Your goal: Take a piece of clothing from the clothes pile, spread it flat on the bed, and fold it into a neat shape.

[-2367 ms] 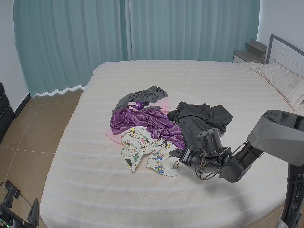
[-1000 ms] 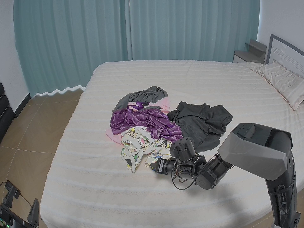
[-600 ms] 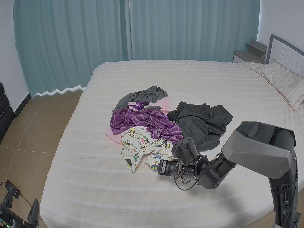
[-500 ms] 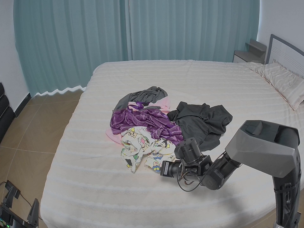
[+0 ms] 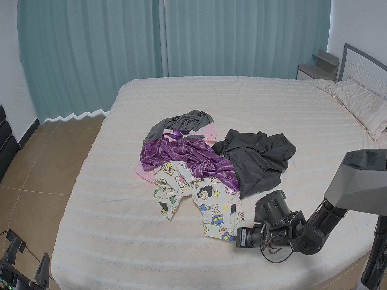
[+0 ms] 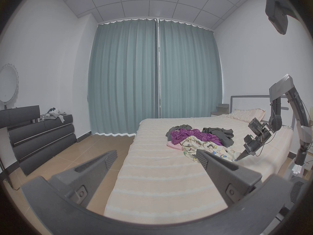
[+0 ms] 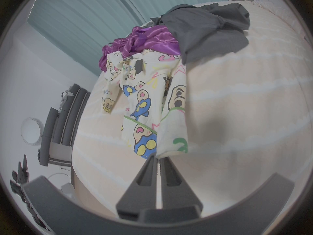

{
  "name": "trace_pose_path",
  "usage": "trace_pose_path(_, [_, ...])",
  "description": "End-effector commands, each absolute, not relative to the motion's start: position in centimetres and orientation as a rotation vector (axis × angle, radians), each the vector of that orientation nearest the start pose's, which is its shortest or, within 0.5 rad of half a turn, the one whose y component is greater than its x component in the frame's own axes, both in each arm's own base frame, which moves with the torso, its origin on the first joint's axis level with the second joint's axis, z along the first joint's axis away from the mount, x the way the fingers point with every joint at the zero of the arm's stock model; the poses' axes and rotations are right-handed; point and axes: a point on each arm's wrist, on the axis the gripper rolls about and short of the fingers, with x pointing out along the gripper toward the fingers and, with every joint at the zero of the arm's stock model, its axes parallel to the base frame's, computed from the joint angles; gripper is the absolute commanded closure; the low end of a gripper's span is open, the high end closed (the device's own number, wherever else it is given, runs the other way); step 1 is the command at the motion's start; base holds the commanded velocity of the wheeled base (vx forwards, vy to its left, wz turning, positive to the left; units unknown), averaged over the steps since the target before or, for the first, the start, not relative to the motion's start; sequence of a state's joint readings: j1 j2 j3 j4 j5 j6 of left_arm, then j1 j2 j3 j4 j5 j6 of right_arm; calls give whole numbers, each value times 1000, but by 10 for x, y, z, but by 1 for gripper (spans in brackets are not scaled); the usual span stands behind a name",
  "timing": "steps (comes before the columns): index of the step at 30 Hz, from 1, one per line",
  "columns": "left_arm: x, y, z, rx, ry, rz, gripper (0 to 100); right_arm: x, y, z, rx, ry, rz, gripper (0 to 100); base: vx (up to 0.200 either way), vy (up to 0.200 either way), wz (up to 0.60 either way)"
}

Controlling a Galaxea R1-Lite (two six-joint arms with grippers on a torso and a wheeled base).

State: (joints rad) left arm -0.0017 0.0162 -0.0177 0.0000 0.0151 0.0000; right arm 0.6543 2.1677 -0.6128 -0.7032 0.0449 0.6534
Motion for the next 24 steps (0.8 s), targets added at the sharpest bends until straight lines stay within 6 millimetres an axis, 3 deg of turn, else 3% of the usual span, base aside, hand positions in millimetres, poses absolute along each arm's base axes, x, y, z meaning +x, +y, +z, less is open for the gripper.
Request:
trace_pose_path(1, [-23,0,75,0,0,14,0,232,176,-2,284,1029,351,100,0,0,0])
trace_pose_path(12, [-23,0,75,0,0,14,0,236,181,-10,262,1033,353,100,0,0,0])
trace_pose_path(13, [-23,0,75,0,0,14,0,237,181,-9,265,1031,355,0,0,0,0])
trace_pose_path(19, [-23,0,75,0,0,14,0,235,180,-9,265,1032,358,0,0,0,0])
trace_pose_path(24, [-23,0,75,0,0,14,0,250,169,-2,304,956,330,0,0,0,0])
